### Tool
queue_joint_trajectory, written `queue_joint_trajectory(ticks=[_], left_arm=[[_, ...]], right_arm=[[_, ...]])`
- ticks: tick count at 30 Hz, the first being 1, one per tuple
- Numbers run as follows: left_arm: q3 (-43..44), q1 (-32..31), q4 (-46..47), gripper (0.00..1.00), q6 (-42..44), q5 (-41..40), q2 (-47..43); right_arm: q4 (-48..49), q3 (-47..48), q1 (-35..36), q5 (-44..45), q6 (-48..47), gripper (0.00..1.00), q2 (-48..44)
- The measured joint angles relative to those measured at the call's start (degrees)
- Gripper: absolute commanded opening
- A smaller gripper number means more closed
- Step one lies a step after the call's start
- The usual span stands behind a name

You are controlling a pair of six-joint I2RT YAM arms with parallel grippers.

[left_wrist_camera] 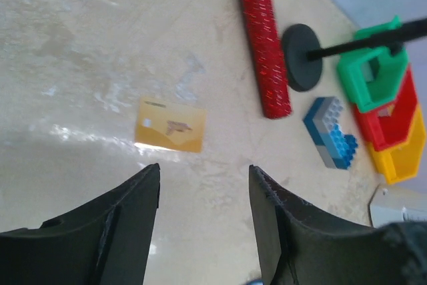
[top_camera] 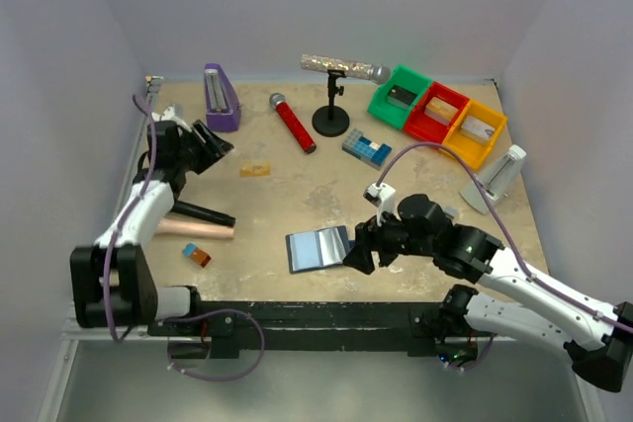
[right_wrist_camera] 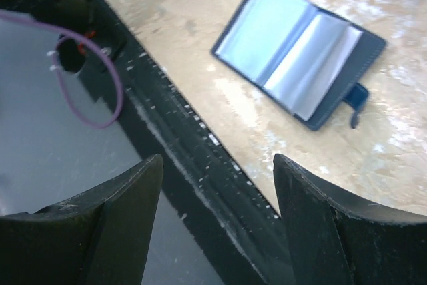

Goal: Take the credit cards out of the card holder
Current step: Place the credit card at the center of the board, then remove the credit card from the card holder.

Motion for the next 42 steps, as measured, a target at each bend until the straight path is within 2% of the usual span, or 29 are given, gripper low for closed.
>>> queue_joint_trajectory(ticks=[3,7,10,14,17,18,21,28,36,42], left_arm=[[-5.6,-5.6,0.3,0.60,-0.9,-4.9,-13.5],[-13.6,-21.2,0.4,0.52,-2.6,-10.7,-28.0],[-21.6,-31.9,-1.1,0.47,-5.7,-16.4,-36.3],[-29.7,-46.2,-4.2,0.46,-11.4,-24.2,-41.6],[-32.4,-57.0,-6.4,0.47,-15.6,-29.1,-40.6],[-32.7,-58.8,-6.8,0.49,-16.6,-29.9,-40.0],[-33.8,-61.1,-6.7,0.53,-19.1,-31.8,-38.8],[-35.4,-61.4,-5.2,0.56,-21.9,-33.1,-38.6],[-35.6,-61.4,-1.7,0.56,-22.2,-32.2,-37.2],[-34.6,-61.4,-1.1,0.56,-22.1,-30.6,-32.8]], right_arm=[[-0.2,0.0,0.0,4.7,0.6,0.76,2.6],[-0.6,0.0,0.0,10.0,1.7,0.83,8.5],[-0.4,-0.1,-0.4,11.7,2.9,0.84,12.5],[1.0,-1.2,-2.9,13.1,5.2,0.83,16.7],[2.3,-2.1,-5.2,14.0,6.5,0.80,19.6],[2.6,-2.3,-6.0,14.1,6.8,0.78,20.8],[3.8,-2.4,-7.6,14.1,7.3,0.70,25.1],[5.2,-2.3,-9.4,13.9,7.9,0.57,31.5],[6.3,-1.9,-10.5,12.6,7.5,0.34,33.8],[8.1,-1.7,-10.5,10.9,7.0,0.15,35.5]])
